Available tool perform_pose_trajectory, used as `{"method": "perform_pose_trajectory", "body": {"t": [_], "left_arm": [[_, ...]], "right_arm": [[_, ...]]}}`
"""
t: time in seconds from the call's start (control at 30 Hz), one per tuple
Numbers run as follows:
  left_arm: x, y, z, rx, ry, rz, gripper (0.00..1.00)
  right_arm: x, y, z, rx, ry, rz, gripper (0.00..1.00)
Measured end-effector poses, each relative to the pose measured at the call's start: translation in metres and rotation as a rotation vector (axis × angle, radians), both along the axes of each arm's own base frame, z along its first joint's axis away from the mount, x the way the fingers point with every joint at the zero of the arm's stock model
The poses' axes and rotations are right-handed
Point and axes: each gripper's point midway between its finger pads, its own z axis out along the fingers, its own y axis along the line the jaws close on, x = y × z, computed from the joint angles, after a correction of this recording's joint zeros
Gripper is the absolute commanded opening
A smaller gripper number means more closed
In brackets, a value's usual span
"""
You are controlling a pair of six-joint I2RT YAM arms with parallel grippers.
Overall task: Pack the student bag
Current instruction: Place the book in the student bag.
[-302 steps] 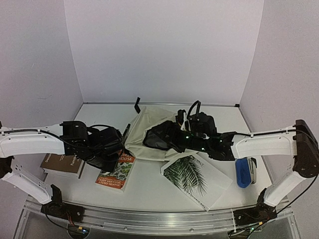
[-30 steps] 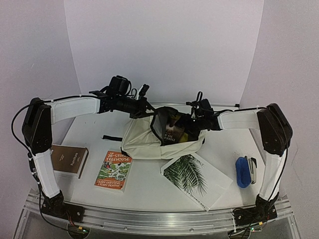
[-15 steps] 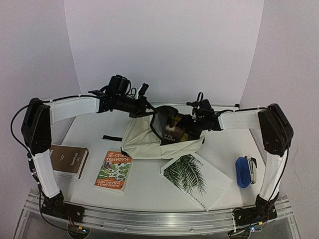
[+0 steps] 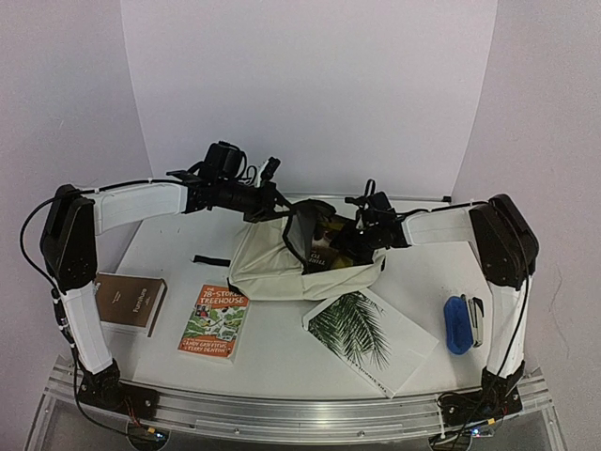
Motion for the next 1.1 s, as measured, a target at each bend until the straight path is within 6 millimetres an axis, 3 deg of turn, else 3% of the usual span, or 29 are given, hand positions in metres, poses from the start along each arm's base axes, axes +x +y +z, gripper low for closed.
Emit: {"method": "perform_pose_trajectory", "body": {"t": [0.37,0.8,0.93,1.1], "left_arm": [[-0.001,0.0,0.001,-0.004,0.003,-0.006,0.0],[-0.003,-0.003,0.005,-0.029,0.026,-0.01,0.0],[-0.001,-0.004,0.009,-0.047,0.028,-0.002,0.0],[0.003,-0.001,0.007,-0.048,0.045,0.023,0.0]], "right_arm": [[0.016,0.025,-0.011,0.067,-0.014,0.044,0.29],[0.026,0.074,0.004,0.172,-0.158,0.107,0.35],[0.028,0.082,0.016,0.209,-0.219,0.118,0.36],[0.027,0.079,0.013,0.213,-0.255,0.116,0.42]]}}
